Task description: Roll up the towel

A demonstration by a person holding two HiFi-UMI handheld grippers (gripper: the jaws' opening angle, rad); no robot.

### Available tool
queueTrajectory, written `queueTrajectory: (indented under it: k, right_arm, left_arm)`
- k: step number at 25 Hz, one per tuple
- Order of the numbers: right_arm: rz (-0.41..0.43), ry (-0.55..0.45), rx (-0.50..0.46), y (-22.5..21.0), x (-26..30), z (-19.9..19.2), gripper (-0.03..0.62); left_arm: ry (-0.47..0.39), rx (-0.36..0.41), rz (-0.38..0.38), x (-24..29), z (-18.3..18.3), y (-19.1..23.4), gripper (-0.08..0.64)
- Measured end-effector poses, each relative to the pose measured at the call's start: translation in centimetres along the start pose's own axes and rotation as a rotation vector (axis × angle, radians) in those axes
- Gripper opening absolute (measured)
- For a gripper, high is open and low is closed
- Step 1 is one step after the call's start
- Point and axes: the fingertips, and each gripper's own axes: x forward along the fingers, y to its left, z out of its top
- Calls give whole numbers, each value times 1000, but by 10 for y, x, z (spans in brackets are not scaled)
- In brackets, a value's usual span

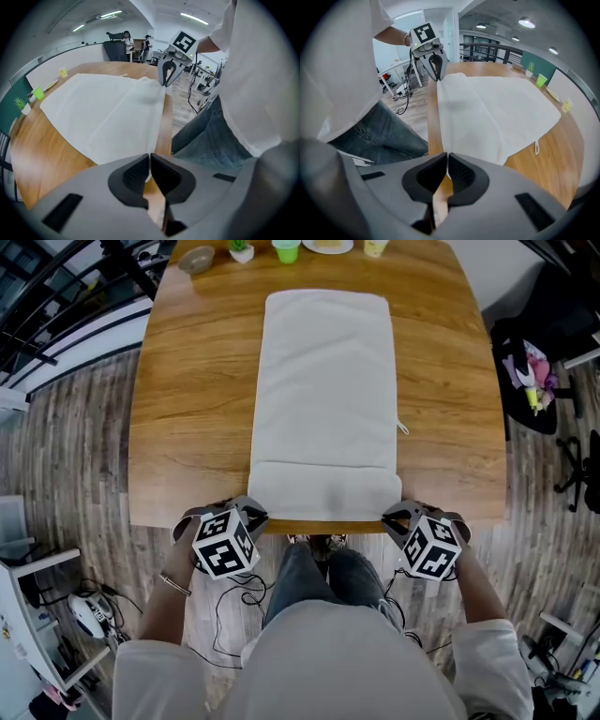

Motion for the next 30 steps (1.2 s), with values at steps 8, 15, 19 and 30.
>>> queueTrajectory:
  k: [8, 15, 19, 30]
  right_arm:
    - [-18, -122, 97, 6, -43, 16, 11]
    - [-129, -170, 99, -46, -78, 38, 12]
    - [-170, -176, 116, -85, -82, 45, 11]
    - [-175, -138, 227, -175, -41, 46, 12]
  left_arm:
    - [-41, -65, 10, -33, 9, -11, 18]
    - [-107, -64, 126, -66, 37, 47, 18]
    - [-123, -74, 177, -71, 49, 87, 18]
    - [-93, -154, 208, -39, 61, 182, 20]
